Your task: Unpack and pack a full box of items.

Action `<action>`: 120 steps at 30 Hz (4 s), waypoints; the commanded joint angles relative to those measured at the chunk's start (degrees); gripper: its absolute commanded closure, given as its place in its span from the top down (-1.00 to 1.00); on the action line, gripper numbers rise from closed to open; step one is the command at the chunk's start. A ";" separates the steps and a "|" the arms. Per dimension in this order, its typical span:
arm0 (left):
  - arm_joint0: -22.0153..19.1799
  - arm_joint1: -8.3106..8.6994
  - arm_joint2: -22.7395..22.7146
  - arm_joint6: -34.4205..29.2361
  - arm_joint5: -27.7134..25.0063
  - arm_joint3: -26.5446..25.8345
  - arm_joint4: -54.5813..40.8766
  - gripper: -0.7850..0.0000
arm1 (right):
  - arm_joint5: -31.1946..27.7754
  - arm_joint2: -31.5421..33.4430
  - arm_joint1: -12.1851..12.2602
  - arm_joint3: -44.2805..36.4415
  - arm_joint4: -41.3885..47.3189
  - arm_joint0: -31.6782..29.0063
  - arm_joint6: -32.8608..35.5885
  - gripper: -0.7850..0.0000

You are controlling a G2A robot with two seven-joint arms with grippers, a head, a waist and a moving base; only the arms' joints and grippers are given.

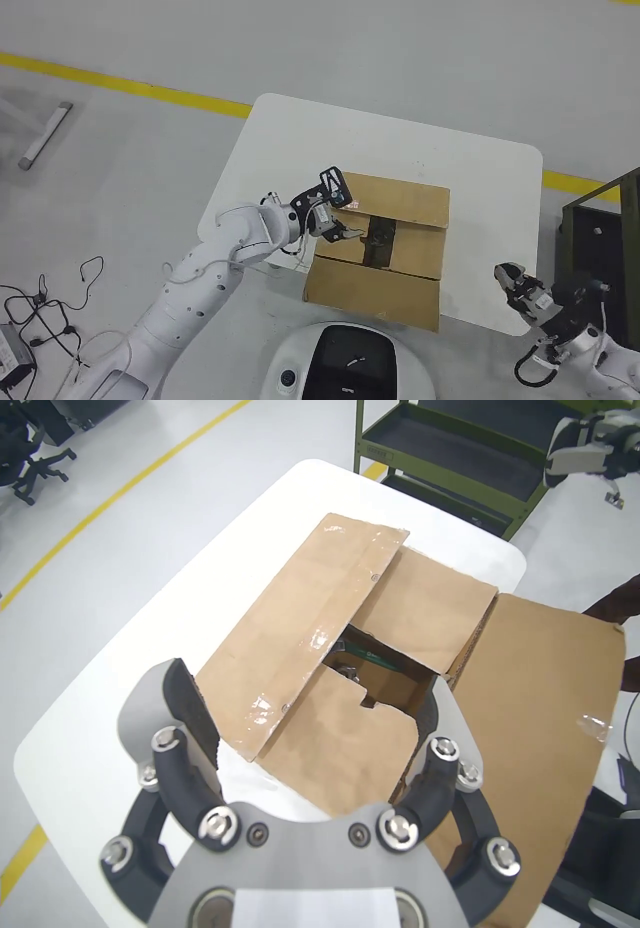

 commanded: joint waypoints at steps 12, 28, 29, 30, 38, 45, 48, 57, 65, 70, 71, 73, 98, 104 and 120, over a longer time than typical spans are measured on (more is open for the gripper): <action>0.02 0.00 0.02 0.06 -0.01 0.04 -0.12 1.00 | 30.92 -7.66 -2.39 3.59 0.10 6.27 1.58 -1.00; -2.92 -0.61 4.89 2.28 2.25 3.33 15.52 1.00 | 28.75 -11.81 -3.28 4.97 -4.11 9.33 -0.25 -1.00; -3.44 -0.78 5.69 2.56 3.07 4.18 17.50 1.00 | 28.40 -11.26 -3.27 4.30 -3.95 8.72 -0.57 -1.00; -3.73 -0.86 6.05 2.80 3.39 4.52 18.53 1.00 | 28.23 -11.02 -3.27 4.02 -3.89 8.40 -0.58 -1.00; -7.09 -1.70 11.11 5.67 9.13 9.24 36.75 1.00 | 26.71 -9.77 -3.41 0.63 -4.26 5.32 -1.15 -1.00; -8.37 -2.11 12.54 7.74 9.46 11.56 43.06 1.00 | 26.10 -9.71 -3.67 0.86 -3.24 4.81 -0.82 -1.00; -8.47 -2.19 12.91 8.37 10.32 12.17 46.16 1.00 | 25.59 -9.74 -3.77 1.15 -2.87 4.97 -0.62 -1.00; -8.59 -2.89 13.22 10.91 16.81 13.21 52.14 1.00 | 24.49 -9.81 -4.05 1.63 -2.53 5.28 -0.63 -1.00; -10.78 -4.11 12.42 10.16 19.86 14.57 51.85 1.00 | 21.72 -9.42 -4.12 2.00 -2.95 5.87 -0.78 -1.00; -13.28 -5.55 13.29 9.42 20.81 16.43 49.89 1.00 | 13.27 -8.33 -3.59 2.58 -5.85 8.18 -1.05 -0.29; -13.76 -5.84 13.43 9.24 20.92 16.76 49.36 1.00 | 11.38 -8.04 -3.46 2.47 -6.14 8.80 -0.69 -0.10; -14.65 -6.38 13.78 8.90 21.05 17.54 48.71 1.00 | 8.43 -7.16 -3.15 2.88 -6.89 10.26 0.51 0.02; -18.57 -9.99 13.35 8.98 21.70 22.38 46.82 1.00 | -1.86 -19.06 -2.95 15.58 -12.72 39.81 14.72 -0.01; -18.91 -10.59 13.00 8.79 21.99 23.18 47.15 1.00 | -3.25 -21.98 -3.25 20.34 -13.64 44.62 15.03 -0.07; -17.86 -11.60 10.86 7.50 23.21 22.21 47.75 1.00 | -7.52 -27.00 -4.05 29.41 -9.87 51.52 12.98 -1.00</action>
